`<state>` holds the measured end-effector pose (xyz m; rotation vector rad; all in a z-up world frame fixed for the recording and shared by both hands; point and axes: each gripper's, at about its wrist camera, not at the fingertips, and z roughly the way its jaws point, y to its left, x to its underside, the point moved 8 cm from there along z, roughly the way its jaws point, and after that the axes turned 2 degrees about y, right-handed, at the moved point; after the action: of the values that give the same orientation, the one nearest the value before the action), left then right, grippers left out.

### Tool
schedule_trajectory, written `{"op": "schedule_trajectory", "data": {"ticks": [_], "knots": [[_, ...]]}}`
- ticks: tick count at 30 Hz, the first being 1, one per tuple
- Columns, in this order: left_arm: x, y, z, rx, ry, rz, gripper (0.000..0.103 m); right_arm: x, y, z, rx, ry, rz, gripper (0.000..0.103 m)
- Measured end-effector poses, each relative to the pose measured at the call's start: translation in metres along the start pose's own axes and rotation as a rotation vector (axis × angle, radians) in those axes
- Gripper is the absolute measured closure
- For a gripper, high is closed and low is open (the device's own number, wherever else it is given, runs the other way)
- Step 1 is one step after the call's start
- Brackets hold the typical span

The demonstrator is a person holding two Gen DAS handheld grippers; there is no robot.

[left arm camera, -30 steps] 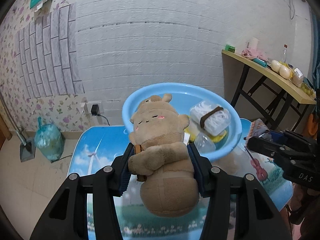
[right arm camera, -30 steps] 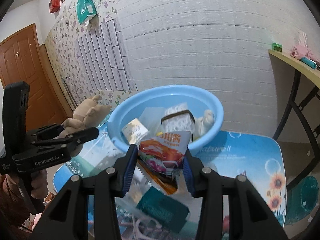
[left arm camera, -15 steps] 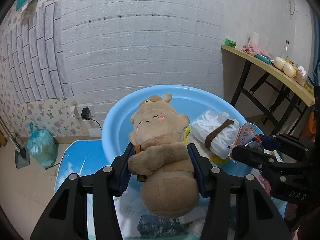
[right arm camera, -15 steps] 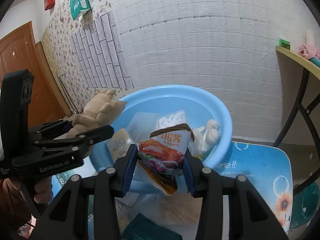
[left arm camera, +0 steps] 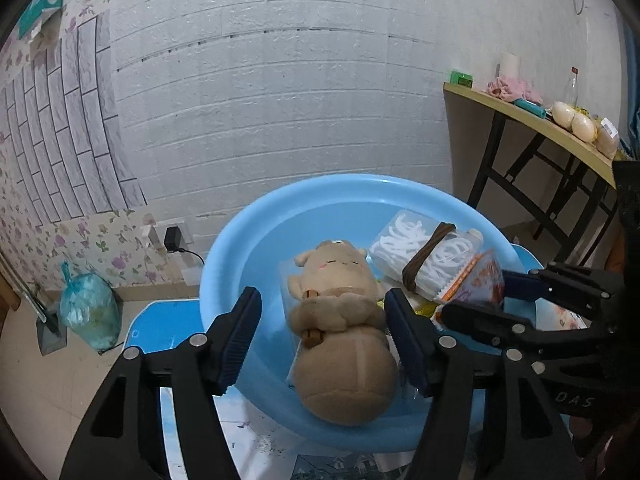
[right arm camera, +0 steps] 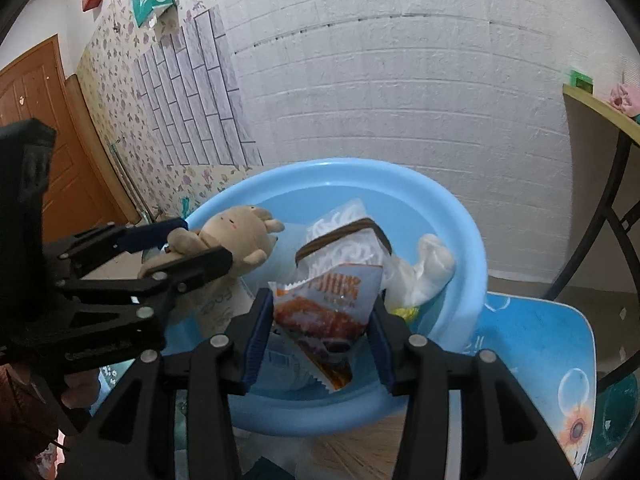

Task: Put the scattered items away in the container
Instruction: 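Carry the snack bag and plush bear over the basin and release both, then move the right gripper to the teal packet while the left reaches the cotton-swab bag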

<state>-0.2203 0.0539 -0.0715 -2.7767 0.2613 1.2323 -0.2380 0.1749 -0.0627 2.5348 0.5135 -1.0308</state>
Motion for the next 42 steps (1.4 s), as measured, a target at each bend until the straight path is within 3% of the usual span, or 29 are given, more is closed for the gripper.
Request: {"op": "schedule_trajectory", "data": {"ticks": [14,18,22,27,42], "knots": [[0.021,0.017,-0.04,-0.052,-0.014,-0.021,0.038,0.005,-0.001,-0.035,0.042,-0.034,0.005,0.055],[0.034,0.021,-0.055,-0.06,-0.013,-0.038,0.025,0.015,-0.004,-0.05,0.065,-0.035,0.014,0.055],[0.049,0.018,-0.068,-0.057,-0.011,-0.044,0.021,0.025,-0.009,-0.064,0.084,-0.039,0.047,0.055],[0.069,0.012,-0.079,-0.046,0.004,-0.041,0.013,0.047,-0.014,-0.082,0.103,-0.031,0.083,0.055],[0.143,-0.007,-0.095,-0.016,0.087,-0.024,0.012,0.134,-0.007,-0.093,0.115,0.082,0.12,0.055]]}}
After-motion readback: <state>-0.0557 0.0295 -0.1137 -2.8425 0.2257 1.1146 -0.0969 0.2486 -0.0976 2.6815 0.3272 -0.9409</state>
